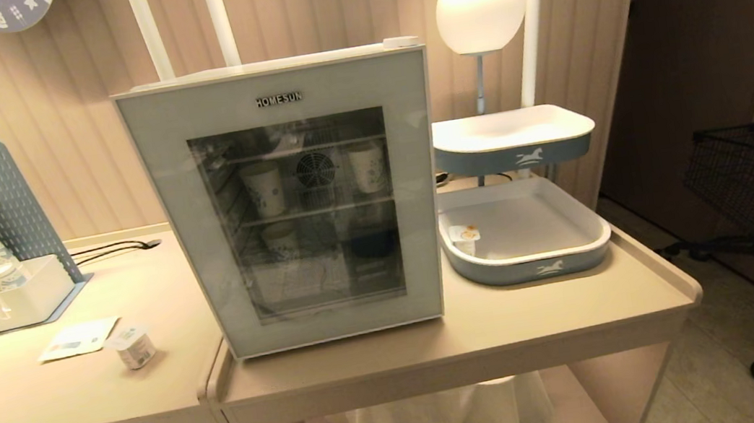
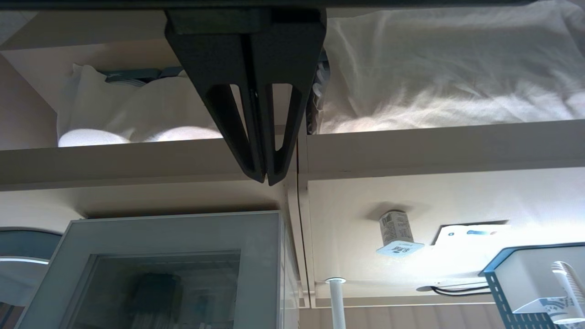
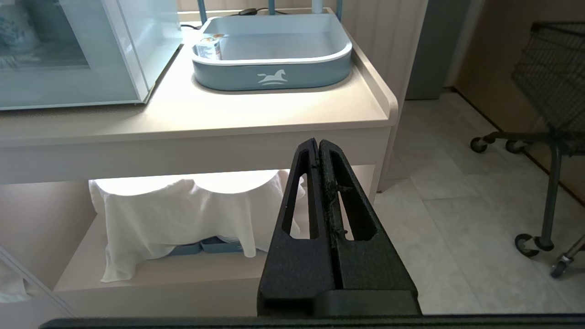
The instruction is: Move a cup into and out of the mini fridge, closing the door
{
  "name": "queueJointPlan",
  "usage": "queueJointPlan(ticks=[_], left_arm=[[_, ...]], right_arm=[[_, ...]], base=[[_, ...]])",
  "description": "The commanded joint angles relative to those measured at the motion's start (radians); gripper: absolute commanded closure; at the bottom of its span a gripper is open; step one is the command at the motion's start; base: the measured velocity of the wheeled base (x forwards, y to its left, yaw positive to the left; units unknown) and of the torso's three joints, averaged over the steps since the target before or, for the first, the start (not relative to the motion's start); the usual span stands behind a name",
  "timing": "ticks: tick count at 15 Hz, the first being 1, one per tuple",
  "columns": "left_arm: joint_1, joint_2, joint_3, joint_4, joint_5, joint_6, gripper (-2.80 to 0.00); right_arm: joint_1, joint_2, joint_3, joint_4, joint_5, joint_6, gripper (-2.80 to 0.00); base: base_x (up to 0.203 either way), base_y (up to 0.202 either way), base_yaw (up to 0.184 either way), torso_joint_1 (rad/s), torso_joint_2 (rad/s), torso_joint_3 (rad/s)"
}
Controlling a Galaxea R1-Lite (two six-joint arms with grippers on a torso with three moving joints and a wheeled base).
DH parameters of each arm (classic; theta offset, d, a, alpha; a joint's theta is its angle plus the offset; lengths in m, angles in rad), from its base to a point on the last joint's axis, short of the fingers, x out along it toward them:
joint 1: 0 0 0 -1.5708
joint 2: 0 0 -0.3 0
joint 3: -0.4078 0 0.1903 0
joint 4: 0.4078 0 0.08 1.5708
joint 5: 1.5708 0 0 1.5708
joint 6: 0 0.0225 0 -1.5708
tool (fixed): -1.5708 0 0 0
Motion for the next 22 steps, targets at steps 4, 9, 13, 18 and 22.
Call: queueJointPlan(ticks=[4, 9, 13, 18, 22], left_arm=[[0.0, 0.0, 0.0, 0.0, 0.0, 0.0, 0.0], [0.0, 0.0, 0.0, 0.0, 0.0, 0.0, 0.0], [0.0, 0.0, 0.0, 0.0, 0.0, 0.0, 0.0], [0.0, 0.0, 0.0, 0.0, 0.0, 0.0, 0.0], [0.0, 0.0, 0.0, 0.0, 0.0, 0.0, 0.0]], right_arm=[[0.0, 0.003, 0.0, -0.001, -0.004, 0.039, 0.0], [0.0, 0.003, 0.0, -0.001, -0.004, 0.039, 0.0], [0.0, 0.001, 0.0, -0.001, -0.004, 0.039, 0.0], [0.0, 0.001, 0.0, -0.001, -0.004, 0.039, 0.0], [0.0, 0.001, 0.002, -0.002, -0.005, 0.039, 0.0]], base=[[0.0, 0.0, 0.0, 0.0, 0.0, 0.0], [0.0, 0.0, 0.0, 0.0, 0.0, 0.0], [0.0, 0.0, 0.0, 0.0, 0.0, 0.0], [0.0, 0.0, 0.0, 0.0, 0.0, 0.0], [0.0, 0.0, 0.0, 0.0, 0.0, 0.0]])
